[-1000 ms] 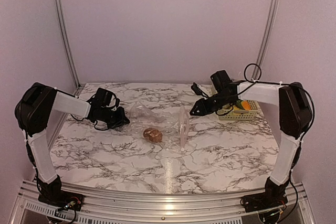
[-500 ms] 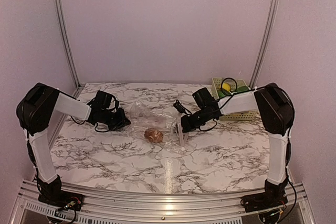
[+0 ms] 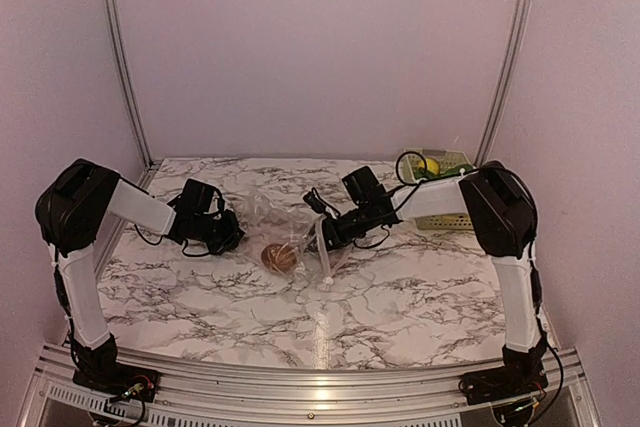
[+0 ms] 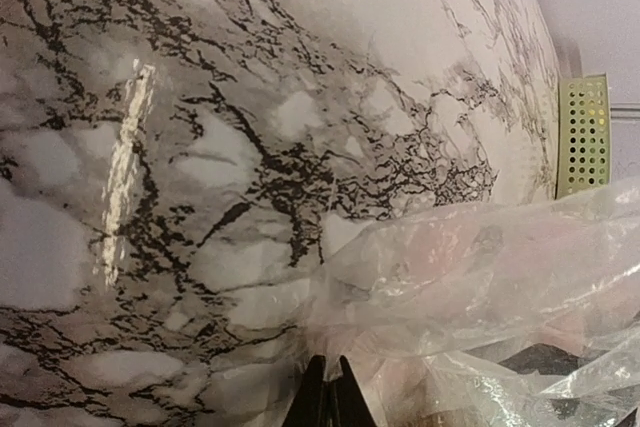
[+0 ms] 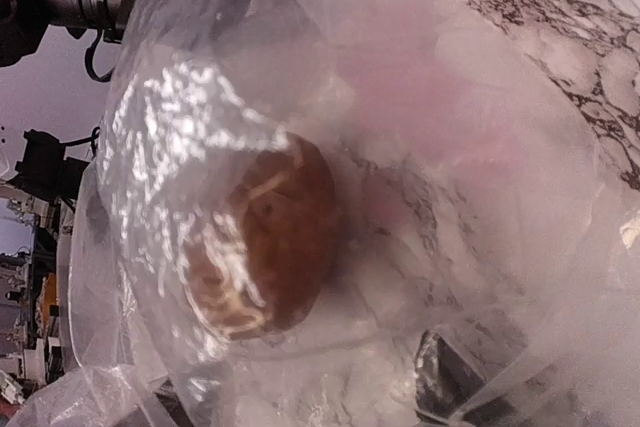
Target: Open the zip-top bag and remove the fake food
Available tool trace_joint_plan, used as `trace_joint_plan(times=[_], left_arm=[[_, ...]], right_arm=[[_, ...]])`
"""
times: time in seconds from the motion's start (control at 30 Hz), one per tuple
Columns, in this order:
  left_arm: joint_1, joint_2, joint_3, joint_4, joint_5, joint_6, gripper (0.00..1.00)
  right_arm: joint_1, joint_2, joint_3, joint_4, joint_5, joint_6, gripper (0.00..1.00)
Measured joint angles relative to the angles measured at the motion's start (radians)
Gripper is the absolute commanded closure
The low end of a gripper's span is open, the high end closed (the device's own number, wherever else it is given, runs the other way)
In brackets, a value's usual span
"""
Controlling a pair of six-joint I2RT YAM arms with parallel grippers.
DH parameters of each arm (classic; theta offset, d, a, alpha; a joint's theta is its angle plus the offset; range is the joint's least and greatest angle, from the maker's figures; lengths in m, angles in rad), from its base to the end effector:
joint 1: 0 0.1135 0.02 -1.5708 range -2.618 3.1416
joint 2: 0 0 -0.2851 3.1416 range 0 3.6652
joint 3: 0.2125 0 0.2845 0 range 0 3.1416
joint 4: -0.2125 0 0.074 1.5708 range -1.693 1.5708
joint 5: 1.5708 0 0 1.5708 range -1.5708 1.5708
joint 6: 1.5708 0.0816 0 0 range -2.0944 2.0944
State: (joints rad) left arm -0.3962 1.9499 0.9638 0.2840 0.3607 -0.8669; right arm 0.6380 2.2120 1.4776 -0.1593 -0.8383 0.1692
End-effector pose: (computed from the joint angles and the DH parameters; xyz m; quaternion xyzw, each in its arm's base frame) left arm 0.3983 -0.1979 0.0825 -0.1347 0.8854 -0.3758 0.2381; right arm 0.3797 0.3571 0.0999 -0.3316 0.8066 0.4722 0.1282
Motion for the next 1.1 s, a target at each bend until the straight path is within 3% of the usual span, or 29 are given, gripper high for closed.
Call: trace_joint_plan(times=[0.43,0.77,0.97,1.1], left_arm=[[-0.113,-0.021,-0.029,0.009,-0.127,-0.165,1.00],[-0.126,-0.021,-0.175,0.278,-0.099,-0.422,1.00],[-0.115,-0.022,-0.198,0.313,-0.092,-0.435,1.00],[-0.084,-0.046,-0.215,0.293,-0.081,-0.410,1.00]], right_arm=[[0.157,0.037,0.256,-0.164,0.187,-0.074,0.28],[0.286,0.095,0.285,-0.267,0.394,-0.205,0.27],[0.303,0.053,0.196,-0.245,0.507,-0.236,0.55],[0.298,0.012,0.143,-0.255,0.539,-0.241,0.62]])
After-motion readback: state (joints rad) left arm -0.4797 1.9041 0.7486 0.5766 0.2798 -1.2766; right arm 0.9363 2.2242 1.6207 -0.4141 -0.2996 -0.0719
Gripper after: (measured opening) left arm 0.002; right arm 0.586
